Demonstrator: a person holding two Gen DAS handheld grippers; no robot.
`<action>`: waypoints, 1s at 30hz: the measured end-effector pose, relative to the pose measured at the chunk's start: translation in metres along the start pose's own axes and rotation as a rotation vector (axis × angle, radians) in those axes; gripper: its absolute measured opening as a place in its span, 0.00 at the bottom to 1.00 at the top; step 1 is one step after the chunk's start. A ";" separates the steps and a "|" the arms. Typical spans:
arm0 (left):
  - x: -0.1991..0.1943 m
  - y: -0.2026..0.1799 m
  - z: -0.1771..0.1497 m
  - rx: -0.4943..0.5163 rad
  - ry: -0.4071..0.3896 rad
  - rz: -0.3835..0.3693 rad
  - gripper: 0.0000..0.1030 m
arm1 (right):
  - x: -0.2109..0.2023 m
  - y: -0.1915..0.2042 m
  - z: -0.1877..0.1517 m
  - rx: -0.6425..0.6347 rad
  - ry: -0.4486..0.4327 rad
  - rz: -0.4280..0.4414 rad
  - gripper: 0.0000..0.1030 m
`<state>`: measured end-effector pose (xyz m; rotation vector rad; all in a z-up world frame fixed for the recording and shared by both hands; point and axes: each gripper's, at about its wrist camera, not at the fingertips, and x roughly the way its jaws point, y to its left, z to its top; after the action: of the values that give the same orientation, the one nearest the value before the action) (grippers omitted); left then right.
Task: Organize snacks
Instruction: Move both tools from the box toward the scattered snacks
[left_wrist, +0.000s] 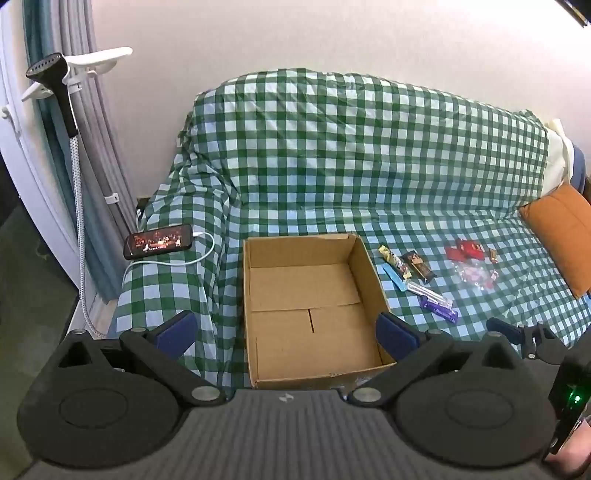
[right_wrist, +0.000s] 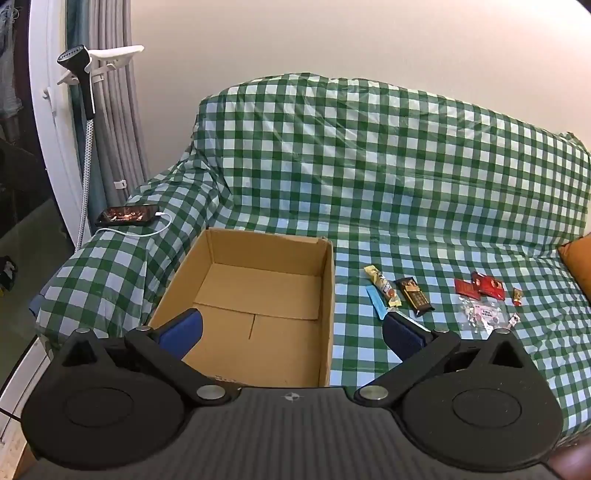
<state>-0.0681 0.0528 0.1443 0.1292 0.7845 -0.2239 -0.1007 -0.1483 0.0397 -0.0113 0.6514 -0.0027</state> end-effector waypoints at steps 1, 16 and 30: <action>0.001 0.000 0.001 -0.002 0.001 0.001 1.00 | 0.000 0.000 0.000 0.004 0.001 0.001 1.00; 0.087 -0.008 -0.063 0.110 0.211 0.073 1.00 | -0.002 0.010 -0.009 0.041 -0.017 0.020 1.00; 0.108 -0.029 -0.106 0.079 0.176 0.088 1.00 | -0.012 0.022 -0.036 0.040 -0.013 0.019 1.00</action>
<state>-0.0740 0.0290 -0.0075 0.2600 0.9434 -0.1612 -0.1320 -0.1266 0.0176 0.0332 0.6384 0.0025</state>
